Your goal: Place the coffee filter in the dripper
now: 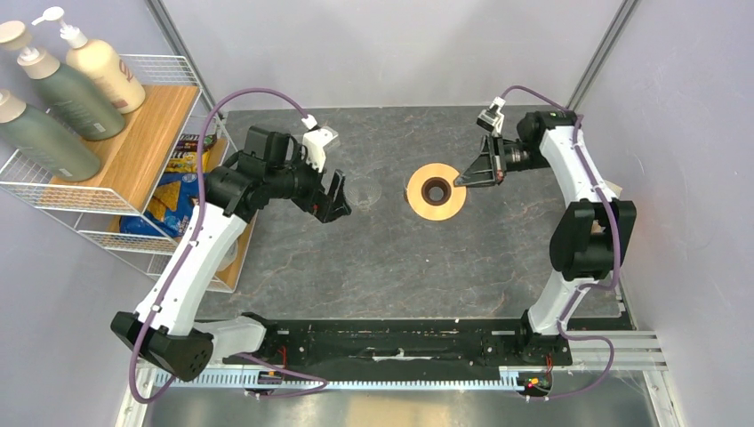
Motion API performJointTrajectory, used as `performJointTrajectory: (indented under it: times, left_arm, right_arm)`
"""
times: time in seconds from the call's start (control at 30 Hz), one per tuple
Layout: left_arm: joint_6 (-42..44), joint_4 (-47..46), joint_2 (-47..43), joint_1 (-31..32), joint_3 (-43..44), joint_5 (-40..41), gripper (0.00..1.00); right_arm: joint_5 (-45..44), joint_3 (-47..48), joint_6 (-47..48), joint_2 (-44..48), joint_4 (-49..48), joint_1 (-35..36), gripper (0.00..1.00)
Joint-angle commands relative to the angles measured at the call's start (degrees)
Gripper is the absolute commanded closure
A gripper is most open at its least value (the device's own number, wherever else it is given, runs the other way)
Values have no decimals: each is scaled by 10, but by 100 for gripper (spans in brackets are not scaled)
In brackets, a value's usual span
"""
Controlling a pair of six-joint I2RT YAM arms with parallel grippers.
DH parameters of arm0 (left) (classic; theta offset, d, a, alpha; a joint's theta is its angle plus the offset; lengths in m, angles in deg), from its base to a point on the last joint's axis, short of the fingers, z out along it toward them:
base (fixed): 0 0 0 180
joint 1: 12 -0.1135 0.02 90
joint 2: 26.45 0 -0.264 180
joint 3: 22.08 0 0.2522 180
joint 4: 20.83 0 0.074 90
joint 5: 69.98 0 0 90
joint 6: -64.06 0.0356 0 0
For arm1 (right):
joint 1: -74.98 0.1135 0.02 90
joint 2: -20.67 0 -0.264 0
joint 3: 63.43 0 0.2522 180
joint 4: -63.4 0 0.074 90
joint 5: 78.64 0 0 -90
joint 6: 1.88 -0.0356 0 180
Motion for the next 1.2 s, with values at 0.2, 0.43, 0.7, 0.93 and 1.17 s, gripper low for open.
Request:
performJointTrajectory:
  times: [0.2, 0.43, 0.7, 0.93, 1.17]
  left_arm:
    - [-18, -54, 10, -19, -10, -54, 2]
    - [-27, -88, 6, -28, -17, -66, 2]
    - [-51, -147, -7, -31, -40, -85, 2]
    - [-53, -173, 6, -30, -39, -90, 2]
    - [-46, -172, 17, -30, -31, -88, 2]
  right_arm:
    - [-77, -7, -498, 50, -393, 22, 100]
    - [-76, -202, -1227, 70, -1325, 51, 100]
    - [-82, -356, -1299, 44, -1544, 50, 100]
    - [-68, -357, -1293, -5, -1624, 26, 100]
    - [-69, -392, -1190, -16, -1528, 21, 100]
